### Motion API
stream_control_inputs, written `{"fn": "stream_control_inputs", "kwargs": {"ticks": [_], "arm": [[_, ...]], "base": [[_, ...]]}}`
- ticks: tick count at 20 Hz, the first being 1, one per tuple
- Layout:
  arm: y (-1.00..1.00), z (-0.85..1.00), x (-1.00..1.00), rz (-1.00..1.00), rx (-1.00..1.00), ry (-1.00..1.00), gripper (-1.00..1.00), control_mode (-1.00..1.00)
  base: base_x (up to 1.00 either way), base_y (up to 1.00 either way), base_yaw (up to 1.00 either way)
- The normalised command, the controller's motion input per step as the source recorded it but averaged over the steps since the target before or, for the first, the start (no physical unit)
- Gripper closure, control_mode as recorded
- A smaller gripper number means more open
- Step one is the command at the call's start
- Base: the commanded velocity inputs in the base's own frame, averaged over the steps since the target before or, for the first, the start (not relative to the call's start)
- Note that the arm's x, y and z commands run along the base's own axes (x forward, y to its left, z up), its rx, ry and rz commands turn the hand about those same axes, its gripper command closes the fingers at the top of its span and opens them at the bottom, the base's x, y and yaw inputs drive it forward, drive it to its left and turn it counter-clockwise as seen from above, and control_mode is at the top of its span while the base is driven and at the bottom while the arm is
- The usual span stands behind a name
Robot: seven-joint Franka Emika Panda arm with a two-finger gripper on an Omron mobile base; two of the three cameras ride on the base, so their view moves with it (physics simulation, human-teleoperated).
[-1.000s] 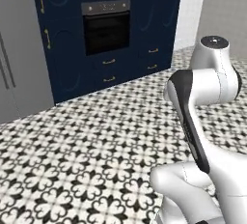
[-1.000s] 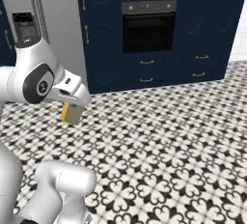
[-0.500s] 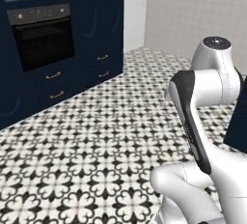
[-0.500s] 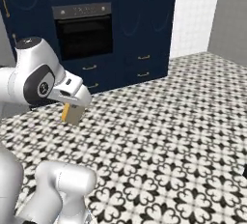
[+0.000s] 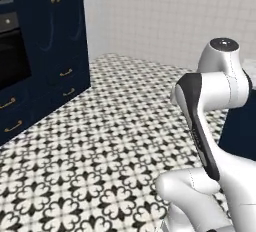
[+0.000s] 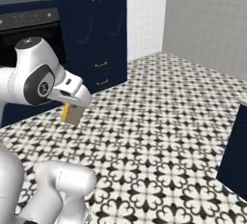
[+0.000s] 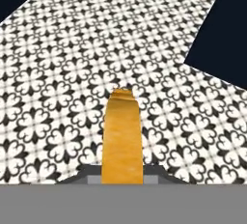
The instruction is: Start the toaster. Once the lever pops up, take the bread to the plate on the dining counter.
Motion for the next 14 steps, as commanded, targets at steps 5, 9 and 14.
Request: {"fn": "stream_control_inputs", "kwargs": {"ticks": [5, 9, 14], "arm": [[0.0, 0.0, 0.0, 0.0, 0.0, 0.0, 1.0, 1.0], [0.0, 0.0, 0.0, 0.0, 0.0, 0.0, 1.0, 1.0], [0.0, 0.0, 0.0, 0.0, 0.0, 0.0, 1.0, 1.0]], "base": [[1.0, 0.0, -0.41], [1.0, 0.0, -0.41], [0.97, 0.0, -0.39]]}}
